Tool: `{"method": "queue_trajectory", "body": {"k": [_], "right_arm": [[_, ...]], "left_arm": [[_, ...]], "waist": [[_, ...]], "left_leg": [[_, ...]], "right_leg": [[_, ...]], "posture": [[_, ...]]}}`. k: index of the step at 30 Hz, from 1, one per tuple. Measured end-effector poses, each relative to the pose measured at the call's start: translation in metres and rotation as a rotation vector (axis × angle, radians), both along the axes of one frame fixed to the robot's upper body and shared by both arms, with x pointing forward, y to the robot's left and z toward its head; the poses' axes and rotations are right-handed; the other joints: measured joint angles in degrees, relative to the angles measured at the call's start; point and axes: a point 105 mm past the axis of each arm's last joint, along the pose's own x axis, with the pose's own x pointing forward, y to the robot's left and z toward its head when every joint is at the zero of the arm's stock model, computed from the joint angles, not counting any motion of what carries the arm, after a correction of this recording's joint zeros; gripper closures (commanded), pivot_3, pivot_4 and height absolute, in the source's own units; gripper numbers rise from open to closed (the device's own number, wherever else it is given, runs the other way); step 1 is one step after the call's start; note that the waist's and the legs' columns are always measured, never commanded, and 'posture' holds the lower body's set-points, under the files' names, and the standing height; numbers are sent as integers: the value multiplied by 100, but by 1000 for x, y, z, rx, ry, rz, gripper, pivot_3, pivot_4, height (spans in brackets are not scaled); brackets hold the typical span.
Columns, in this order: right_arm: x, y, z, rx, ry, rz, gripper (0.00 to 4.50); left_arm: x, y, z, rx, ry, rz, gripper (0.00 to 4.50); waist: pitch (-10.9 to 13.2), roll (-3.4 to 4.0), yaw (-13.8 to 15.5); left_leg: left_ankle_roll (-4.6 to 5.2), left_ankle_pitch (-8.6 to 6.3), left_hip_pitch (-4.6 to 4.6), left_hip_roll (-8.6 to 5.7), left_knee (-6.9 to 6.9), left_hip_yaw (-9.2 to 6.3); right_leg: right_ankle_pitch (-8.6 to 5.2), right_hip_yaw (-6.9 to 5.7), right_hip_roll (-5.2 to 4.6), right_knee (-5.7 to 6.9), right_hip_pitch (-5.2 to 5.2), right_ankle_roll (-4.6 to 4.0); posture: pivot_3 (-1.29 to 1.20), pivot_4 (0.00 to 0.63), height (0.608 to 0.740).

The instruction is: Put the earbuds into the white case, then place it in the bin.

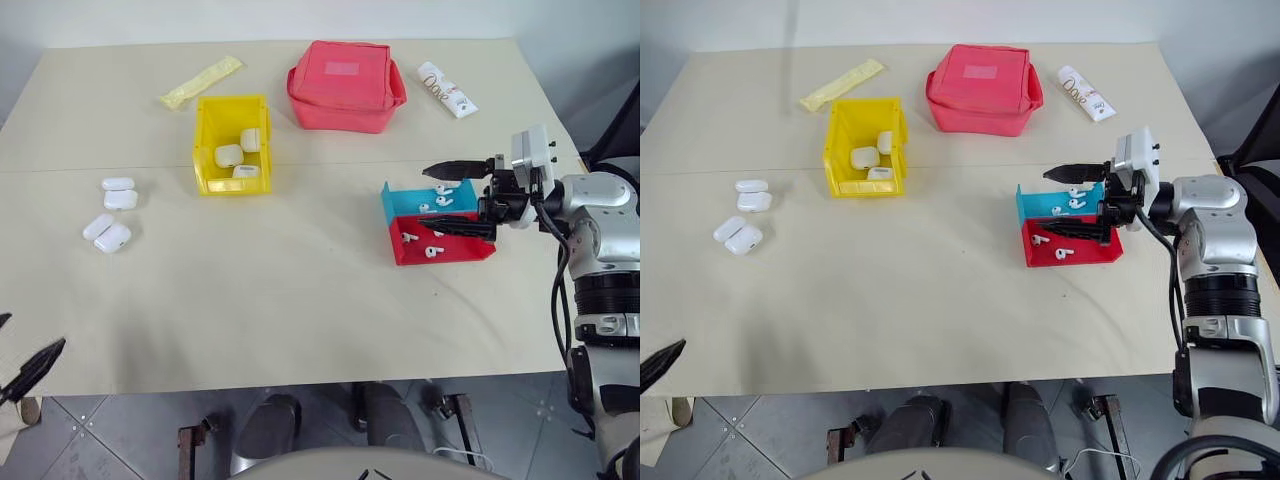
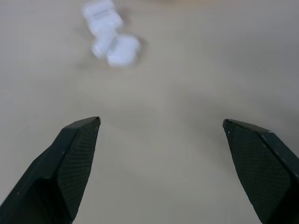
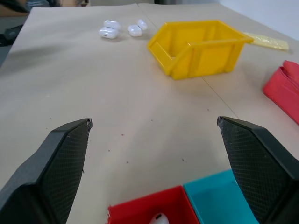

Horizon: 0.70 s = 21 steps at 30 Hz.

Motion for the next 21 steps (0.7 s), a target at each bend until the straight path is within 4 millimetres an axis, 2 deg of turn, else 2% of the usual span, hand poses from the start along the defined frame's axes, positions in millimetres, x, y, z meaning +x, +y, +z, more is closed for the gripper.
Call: {"method": "queue_trajectory", "body": {"k": [4, 7, 12, 16, 21], "right_arm": [[0, 7, 0, 6, -5, 22, 0], [0, 12, -4, -1, 6, 38, 0], [0, 12, -5, -6, 13, 42, 0], [0, 12, -8, -7, 22, 43, 0], [0, 11, -9, -9, 27, 41, 0]], "left_arm": [[40, -15, 17, -22, -64, 124, 36], [62, -22, 16, -51, 16, 235, 36], [85, -27, 14, -100, 113, 410, 36], [108, -33, 17, -196, 176, 616, 36], [116, -41, 16, -238, 238, 728, 36]], "waist": [[-7, -11, -8], [-11, -18, -20], [-13, -22, -34], [-20, -33, 8], [-23, -38, -22]], "left_leg": [[-5, 2, 2, 3, -1, -3], [-7, 1, 4, 4, -5, 0], [-20, 0, 11, 17, -1, 6], [-24, 4, 9, 10, 13, -1], [-26, 5, 9, 13, 14, 8]], "right_leg": [[2, 19, 13, 27, -3, 0], [2, 28, 30, 31, -7, 0], [2, 39, 73, 39, -8, -2], [4, 30, 75, 51, -7, -2], [4, 14, 77, 49, -11, -2]], "posture": [[0, 150, 740], [0, 150, 740], [0, 150, 740], [0, 150, 740], [0, 150, 740]]}}
